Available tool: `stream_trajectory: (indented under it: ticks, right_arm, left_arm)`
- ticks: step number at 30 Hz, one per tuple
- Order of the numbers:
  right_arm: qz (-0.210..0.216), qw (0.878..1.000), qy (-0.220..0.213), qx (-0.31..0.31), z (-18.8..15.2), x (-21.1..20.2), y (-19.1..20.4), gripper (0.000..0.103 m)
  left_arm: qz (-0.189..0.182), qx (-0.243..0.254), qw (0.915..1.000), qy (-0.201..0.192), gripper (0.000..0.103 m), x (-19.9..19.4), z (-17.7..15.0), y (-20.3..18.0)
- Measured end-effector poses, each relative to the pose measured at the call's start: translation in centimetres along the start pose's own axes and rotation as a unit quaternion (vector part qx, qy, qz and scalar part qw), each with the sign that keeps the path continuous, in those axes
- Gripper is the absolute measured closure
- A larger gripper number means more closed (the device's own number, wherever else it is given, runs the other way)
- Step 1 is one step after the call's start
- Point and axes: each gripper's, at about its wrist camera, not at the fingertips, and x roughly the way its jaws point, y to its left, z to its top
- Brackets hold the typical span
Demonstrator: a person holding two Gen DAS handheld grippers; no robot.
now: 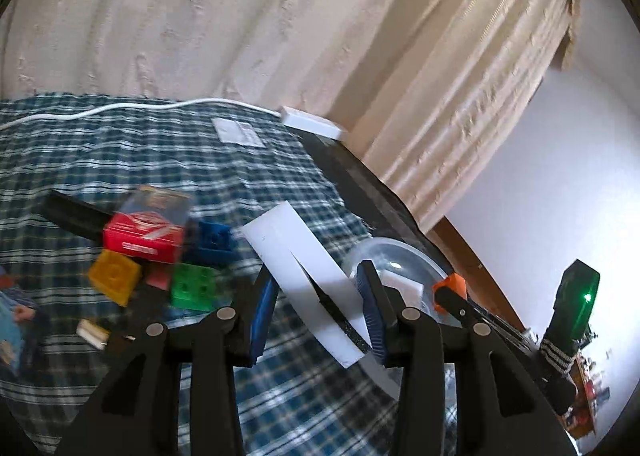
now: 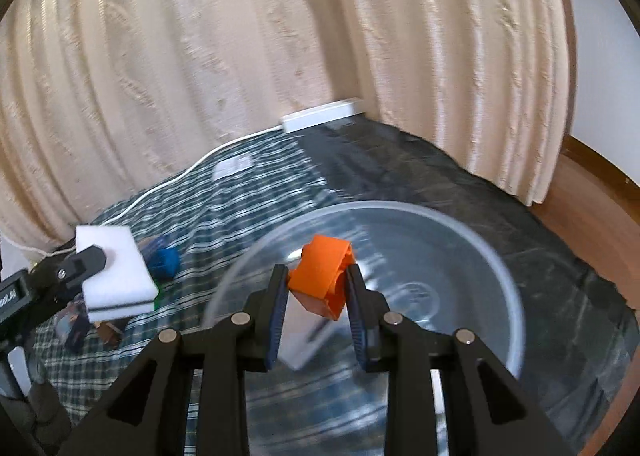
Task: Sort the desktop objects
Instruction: 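Carry the eraser and orange brick over the bowl with both tools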
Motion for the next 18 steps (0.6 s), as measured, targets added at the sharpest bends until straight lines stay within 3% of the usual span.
stream_trajectory:
  ticks: [11, 15, 18]
  right_arm:
    - [-0.012, 0.999, 0.025, 0.026, 0.1, 1.3, -3.7, 0.07]
    - [-0.003, 0.999, 0.025, 0.035, -0.1, 1.1, -4.5, 0.05]
    - [0.001, 0.999, 0.02, 0.033, -0.1, 0.8, -4.7, 0.047]
  left_arm:
    - [-0.023, 0.032, 0.9987, 0.031, 0.059, 2.7, -0.8, -3.9]
    - [-0.023, 0.037, 0.9985, 0.035, 0.059, 3.1, -1.0, -4.7]
    - [-0.023, 0.039, 0.9982, 0.039, 0.059, 3.4, -1.1, -5.1]
